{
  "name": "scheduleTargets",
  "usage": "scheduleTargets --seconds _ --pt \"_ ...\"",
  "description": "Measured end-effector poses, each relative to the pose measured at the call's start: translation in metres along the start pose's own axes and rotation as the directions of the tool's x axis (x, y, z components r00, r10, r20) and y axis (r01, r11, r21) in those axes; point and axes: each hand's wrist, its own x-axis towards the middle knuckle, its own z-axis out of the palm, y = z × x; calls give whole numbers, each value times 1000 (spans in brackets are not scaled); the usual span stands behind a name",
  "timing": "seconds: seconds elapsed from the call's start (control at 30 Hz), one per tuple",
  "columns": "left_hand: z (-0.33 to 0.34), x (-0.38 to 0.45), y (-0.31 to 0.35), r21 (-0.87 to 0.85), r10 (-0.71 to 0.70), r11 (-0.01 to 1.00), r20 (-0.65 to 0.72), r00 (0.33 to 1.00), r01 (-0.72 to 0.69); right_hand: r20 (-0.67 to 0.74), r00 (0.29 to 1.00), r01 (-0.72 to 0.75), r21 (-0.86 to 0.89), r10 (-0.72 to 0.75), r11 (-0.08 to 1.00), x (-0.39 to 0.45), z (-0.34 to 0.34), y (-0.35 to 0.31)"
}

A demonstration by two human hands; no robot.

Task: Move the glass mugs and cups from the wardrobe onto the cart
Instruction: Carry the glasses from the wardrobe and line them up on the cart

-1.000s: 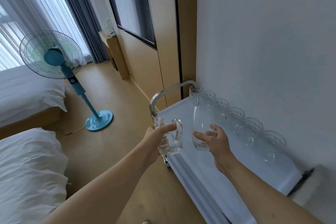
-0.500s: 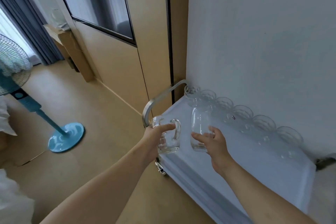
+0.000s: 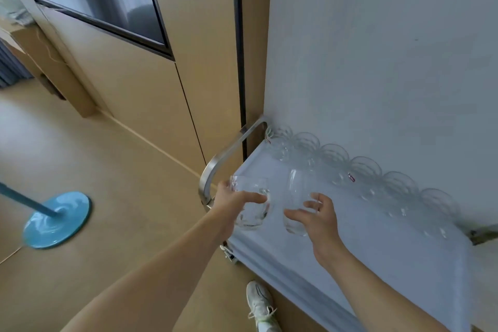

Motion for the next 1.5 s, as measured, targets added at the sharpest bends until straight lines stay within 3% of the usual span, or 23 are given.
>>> scheduleTargets --seconds 0.33,0.57,0.73,1.23,1.5 --pt "20 90 22 362 74 931 -49 996 -52 -90 995 35 -108 -45 993 75 15 2" --pt "41 140 14 495 151 863 -62 987 -101 -108 992 44 -198 -66 979 104 20 11" --pt "56 171 10 465 192 877 -98 977 -125 -135 985 63 -276 -104 959 125 20 17" --pt "72 198 5 486 236 861 -121 964 -150 -186 982 -42 -297 -14 954 154 24 36" --pt "65 202 1 513 259 832 -27 965 -209 -248 968 -44 -296 -32 954 143 30 42"
